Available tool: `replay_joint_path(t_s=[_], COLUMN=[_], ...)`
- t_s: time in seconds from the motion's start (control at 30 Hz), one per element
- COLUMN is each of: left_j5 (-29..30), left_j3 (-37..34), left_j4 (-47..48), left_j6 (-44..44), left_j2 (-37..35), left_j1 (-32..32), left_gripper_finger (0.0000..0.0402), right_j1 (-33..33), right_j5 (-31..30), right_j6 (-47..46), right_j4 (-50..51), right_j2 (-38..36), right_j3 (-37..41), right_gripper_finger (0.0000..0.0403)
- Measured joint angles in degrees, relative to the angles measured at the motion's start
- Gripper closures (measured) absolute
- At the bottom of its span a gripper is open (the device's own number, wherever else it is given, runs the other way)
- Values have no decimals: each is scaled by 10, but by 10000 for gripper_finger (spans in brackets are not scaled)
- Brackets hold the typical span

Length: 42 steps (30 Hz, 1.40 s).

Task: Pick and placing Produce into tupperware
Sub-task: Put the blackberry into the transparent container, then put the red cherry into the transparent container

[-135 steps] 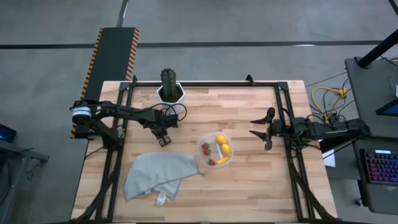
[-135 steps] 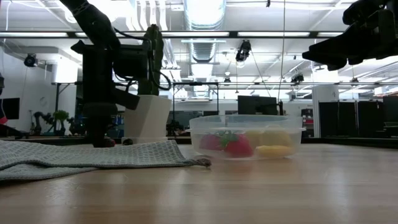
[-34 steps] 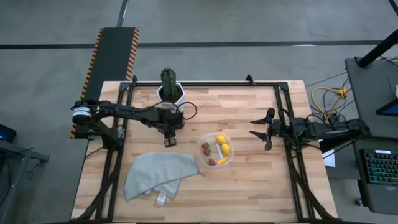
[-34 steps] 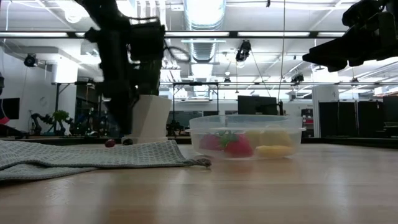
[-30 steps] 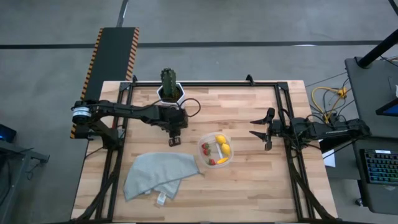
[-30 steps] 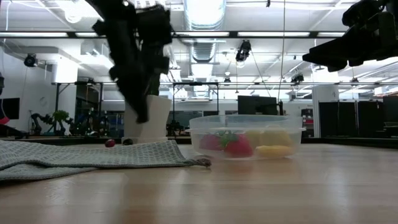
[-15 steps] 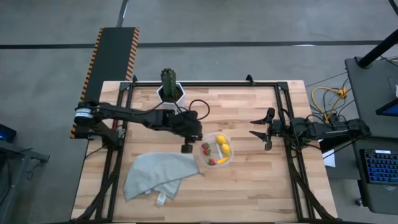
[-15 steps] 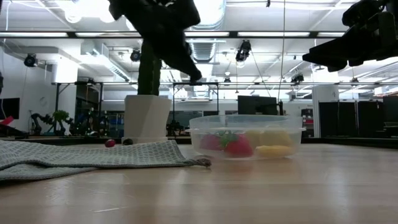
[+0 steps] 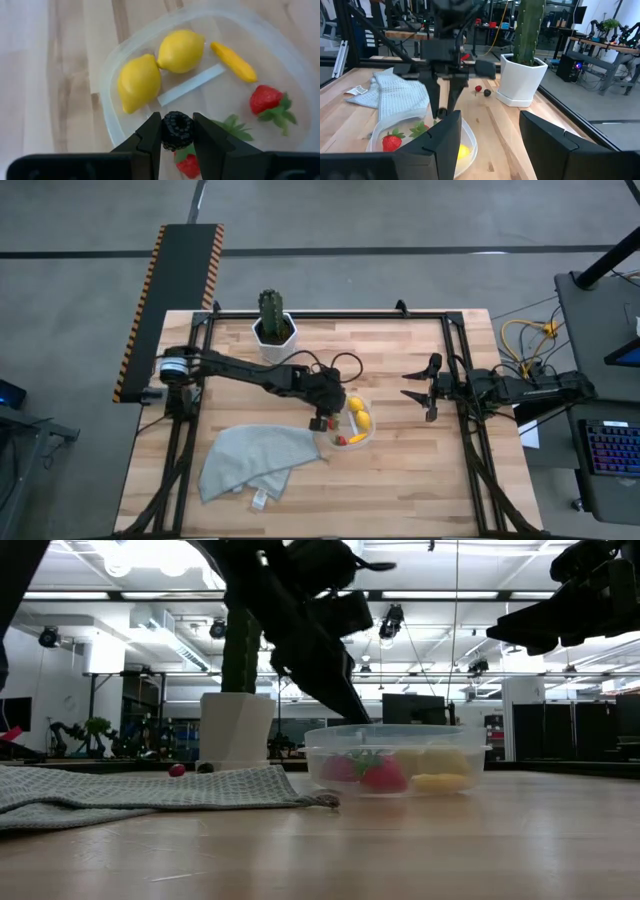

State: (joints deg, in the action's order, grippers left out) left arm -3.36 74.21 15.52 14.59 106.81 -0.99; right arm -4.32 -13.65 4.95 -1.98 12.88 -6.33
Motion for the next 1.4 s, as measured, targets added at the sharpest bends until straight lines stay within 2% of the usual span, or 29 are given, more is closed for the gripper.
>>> replay_joint_path(t_s=[0.27,0.4,0.67,0.9,1.07,1.23,1.4], left_j5=[1,4,28,55,60,99,107], left_j3=[28,27,29,28,34,36,28], left_j4=[5,4,1,1,53,132,233], left_j6=[28,29,41,42,38,15,-51], left_j2=[52,54,49,48,38,-3,-55], left_j1=[-1,-1,-1,0,4,15,16], left_gripper_finger=[332,331,281,271,270,270,270], right_j1=[0,0,0,0,0,0,0], right_j5=[0,0,0,0,0,0,0], right_j6=[-1,-2,-3,-4,-4,-4,-4], right_j4=[1,1,1,2,2,4,7], right_j2=[0,0,0,0,0,0,0], right_j3=[0,0,0,0,0,0,0], right_gripper_finger=[209,209,209,209,209,209,209])
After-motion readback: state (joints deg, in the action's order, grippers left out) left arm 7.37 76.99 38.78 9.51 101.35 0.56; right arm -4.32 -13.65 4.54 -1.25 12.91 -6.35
